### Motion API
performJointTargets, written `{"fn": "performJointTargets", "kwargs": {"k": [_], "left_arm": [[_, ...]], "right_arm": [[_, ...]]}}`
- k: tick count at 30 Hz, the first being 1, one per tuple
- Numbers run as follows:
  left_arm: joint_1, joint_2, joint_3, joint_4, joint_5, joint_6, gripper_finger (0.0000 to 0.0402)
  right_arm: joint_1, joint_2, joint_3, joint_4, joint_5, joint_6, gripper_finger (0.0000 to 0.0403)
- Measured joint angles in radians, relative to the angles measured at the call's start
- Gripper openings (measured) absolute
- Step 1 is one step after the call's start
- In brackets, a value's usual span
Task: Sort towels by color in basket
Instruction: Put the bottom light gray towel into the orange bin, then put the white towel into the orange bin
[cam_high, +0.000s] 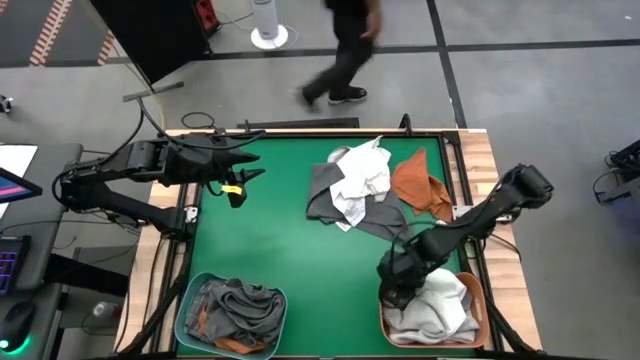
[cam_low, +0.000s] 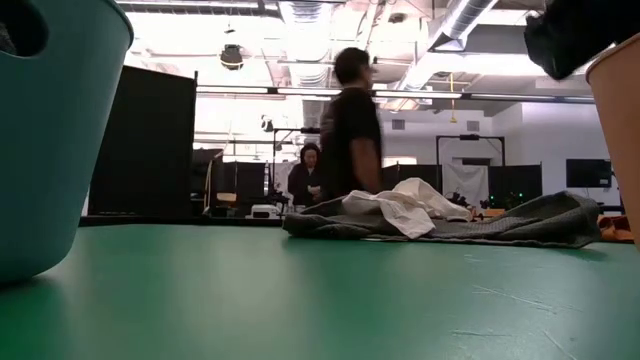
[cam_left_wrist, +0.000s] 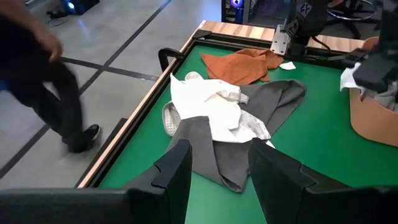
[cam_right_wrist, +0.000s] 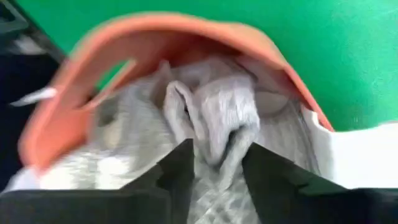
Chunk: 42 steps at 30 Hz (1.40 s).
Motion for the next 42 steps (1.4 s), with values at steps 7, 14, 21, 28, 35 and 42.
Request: {"fn": "performJointTargets", "kwargs": {"k": [7, 14, 21, 28, 35, 42], "left_arm": [[0.000, 0.000, 0.000, -0.001, 0.000, -0.008, 0.0151], [0.000, 0.000, 0.000, -0.001, 0.003, -0.029, 0.0151], [0.000, 0.000, 0.000, -0.040, 0.026, -0.079, 0.0151], [0.000, 0.000, 0.000, -0.081, 0.041, -0.109, 0.0151], [-0.013, 0.000, 0.000, -0.200, 0.086, -0.241, 0.0151], [-0.037, 0.000, -0.001, -0.270, 0.086, -0.227, 0.0151]], "right_arm": [[-0.050, -0.174, 0.000, -0.030, -0.004, 0.059, 0.0219], [-0.107, -0.284, 0.000, -0.055, 0.112, -0.010, 0.0232], [-0.233, -0.310, 0.000, -0.152, 0.281, -0.052, 0.0232], [-0.373, -0.291, 0.000, -0.079, 0.320, -0.137, 0.0232], [-0.492, -0.253, 0.000, -0.039, 0.319, -0.139, 0.0232], [-0.603, -0.250, 0.000, 0.073, 0.357, -0.186, 0.0224]]}}
